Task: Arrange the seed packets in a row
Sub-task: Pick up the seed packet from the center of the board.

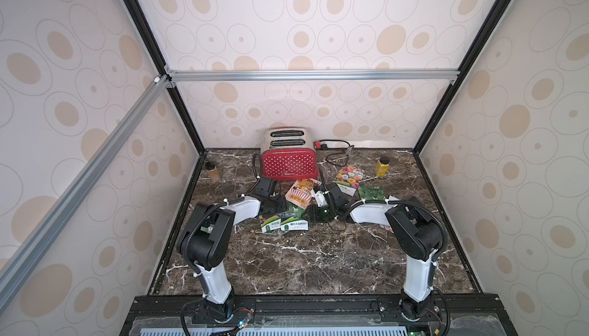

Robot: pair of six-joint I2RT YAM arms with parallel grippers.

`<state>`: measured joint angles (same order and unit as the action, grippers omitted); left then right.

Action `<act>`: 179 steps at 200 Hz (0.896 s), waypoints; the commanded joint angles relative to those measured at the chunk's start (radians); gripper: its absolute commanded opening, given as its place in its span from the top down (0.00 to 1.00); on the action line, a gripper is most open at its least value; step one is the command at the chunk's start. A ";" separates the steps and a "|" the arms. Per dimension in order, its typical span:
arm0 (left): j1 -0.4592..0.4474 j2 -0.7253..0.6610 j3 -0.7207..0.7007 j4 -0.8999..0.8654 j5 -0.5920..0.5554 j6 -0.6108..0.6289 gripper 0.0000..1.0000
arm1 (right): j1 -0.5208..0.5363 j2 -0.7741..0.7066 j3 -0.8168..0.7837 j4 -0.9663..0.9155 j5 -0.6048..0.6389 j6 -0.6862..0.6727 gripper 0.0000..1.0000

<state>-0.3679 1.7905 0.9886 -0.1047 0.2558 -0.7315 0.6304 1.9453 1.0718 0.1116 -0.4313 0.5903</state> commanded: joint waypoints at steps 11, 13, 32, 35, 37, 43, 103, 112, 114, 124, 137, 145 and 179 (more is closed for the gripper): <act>-0.024 0.066 0.028 -0.013 0.025 -0.014 0.37 | -0.006 0.041 0.015 0.006 -0.011 0.024 0.49; -0.024 0.069 0.029 -0.013 0.027 -0.013 0.37 | -0.006 0.040 0.014 0.006 -0.011 0.024 0.49; -0.026 0.078 0.030 -0.012 0.030 -0.011 0.38 | -0.005 0.046 0.017 0.010 -0.007 0.024 0.50; -0.026 0.078 0.029 -0.011 0.030 -0.011 0.38 | -0.005 0.046 0.018 0.010 -0.007 0.024 0.49; -0.026 0.078 0.028 -0.012 0.030 -0.010 0.38 | -0.005 0.047 0.018 0.011 -0.007 0.024 0.50; -0.025 0.076 0.025 -0.012 0.030 -0.010 0.38 | -0.005 0.049 0.020 0.011 -0.007 0.024 0.50; -0.032 0.080 0.022 -0.011 0.036 -0.005 0.42 | -0.005 0.069 0.018 0.089 -0.027 0.061 0.56; -0.033 0.088 0.024 -0.008 0.039 -0.007 0.42 | -0.006 0.069 0.021 0.095 -0.026 0.067 0.63; -0.034 0.090 0.024 -0.007 0.039 -0.007 0.42 | -0.006 0.069 0.022 0.097 -0.026 0.067 0.64; -0.035 0.095 0.025 -0.004 0.042 -0.008 0.43 | -0.006 0.069 0.029 0.096 -0.030 0.068 0.71; -0.037 0.097 0.025 -0.004 0.042 -0.007 0.43 | -0.006 0.066 0.033 0.103 -0.036 0.072 0.82; -0.037 0.095 0.025 -0.006 0.041 -0.004 0.43 | -0.007 0.063 0.033 0.112 -0.044 0.072 0.85; -0.036 0.092 0.038 -0.022 0.031 0.003 0.44 | -0.008 0.032 0.023 0.139 -0.058 0.076 0.96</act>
<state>-0.3847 1.8374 1.0199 -0.0551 0.2821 -0.7307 0.6258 1.9984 1.0939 0.1936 -0.4633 0.6621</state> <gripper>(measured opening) 0.565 0.071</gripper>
